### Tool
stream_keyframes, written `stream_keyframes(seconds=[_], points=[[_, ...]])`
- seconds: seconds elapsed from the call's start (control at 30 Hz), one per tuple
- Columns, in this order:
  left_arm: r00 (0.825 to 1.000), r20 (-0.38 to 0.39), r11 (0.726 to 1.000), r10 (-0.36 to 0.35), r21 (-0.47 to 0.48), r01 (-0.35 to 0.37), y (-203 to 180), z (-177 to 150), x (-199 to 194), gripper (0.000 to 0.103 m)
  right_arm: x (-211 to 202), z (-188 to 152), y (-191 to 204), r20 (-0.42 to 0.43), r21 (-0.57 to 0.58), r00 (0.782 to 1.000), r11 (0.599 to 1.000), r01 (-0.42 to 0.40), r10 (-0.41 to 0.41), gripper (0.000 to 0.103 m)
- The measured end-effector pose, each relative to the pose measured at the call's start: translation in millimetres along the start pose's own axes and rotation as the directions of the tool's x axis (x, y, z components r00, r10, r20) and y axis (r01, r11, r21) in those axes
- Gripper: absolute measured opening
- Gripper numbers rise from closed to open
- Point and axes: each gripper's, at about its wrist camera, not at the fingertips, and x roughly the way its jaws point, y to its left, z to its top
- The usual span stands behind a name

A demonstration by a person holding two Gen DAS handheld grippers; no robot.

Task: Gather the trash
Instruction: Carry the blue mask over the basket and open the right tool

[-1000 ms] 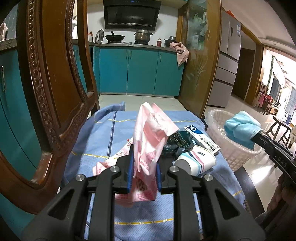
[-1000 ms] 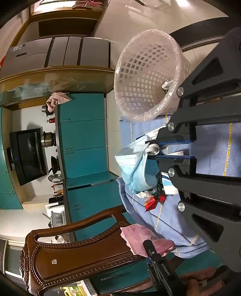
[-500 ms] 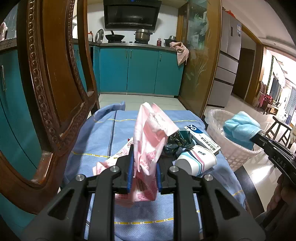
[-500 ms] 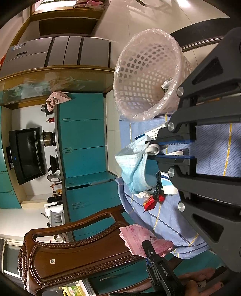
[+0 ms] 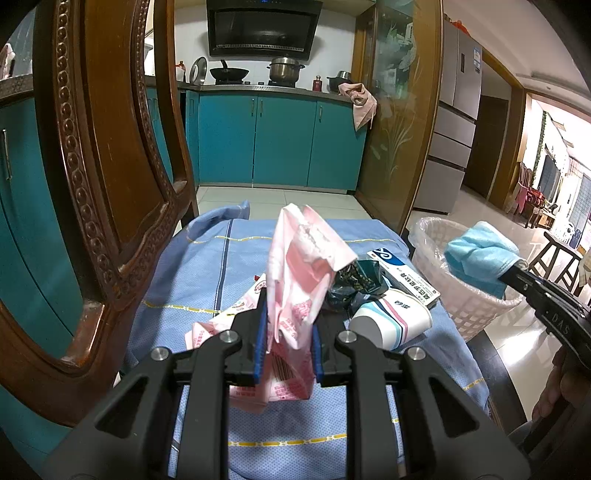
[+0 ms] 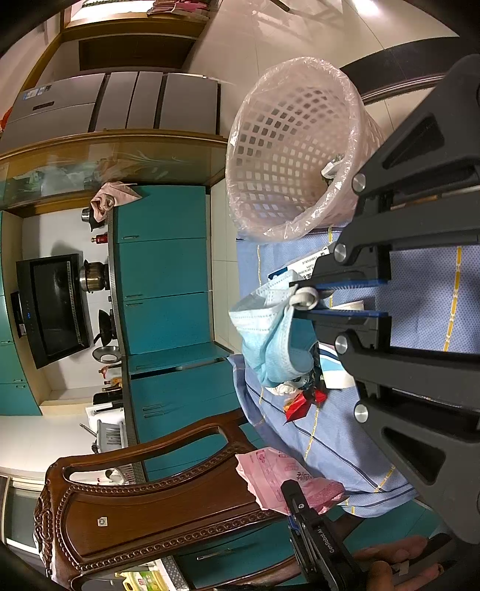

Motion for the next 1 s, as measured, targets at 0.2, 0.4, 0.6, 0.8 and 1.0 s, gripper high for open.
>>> stream_keyframes(seconds=[0.2,0.4,0.6,0.8,1.0], points=[[1.0,0.0,1.0,0.0,-0.002,0.0,0,0,1,0.02,-5,23,-39,0.099,0.098,0.99,0.991,0.088,-0.098,0.01],[1.0,-0.003,1.0,-0.002,-0.003,0.002,-2,-2,1,0.02,15,38,-103,0.13,0.207,0.957,0.951,0.231,-0.261,0.011],[1.0,-0.005,1.0,-0.004,-0.007,0.004,-2,-1,3,0.02,33,21,-126,0.043,0.249,0.967,0.94,0.234,-0.252,0.064],[1.0,-0.008,1.0,-0.002,0.0,0.002,-4,-2,3,0.02,-11,7,-98,0.116,0.254,0.967,0.948,0.192,-0.227,0.083],[1.0,-0.01,1.0,0.0,0.014,0.001,-5,-3,3,0.02,-19,2,-63,0.121,0.136,0.968,0.97,0.201,-0.218,0.085]])
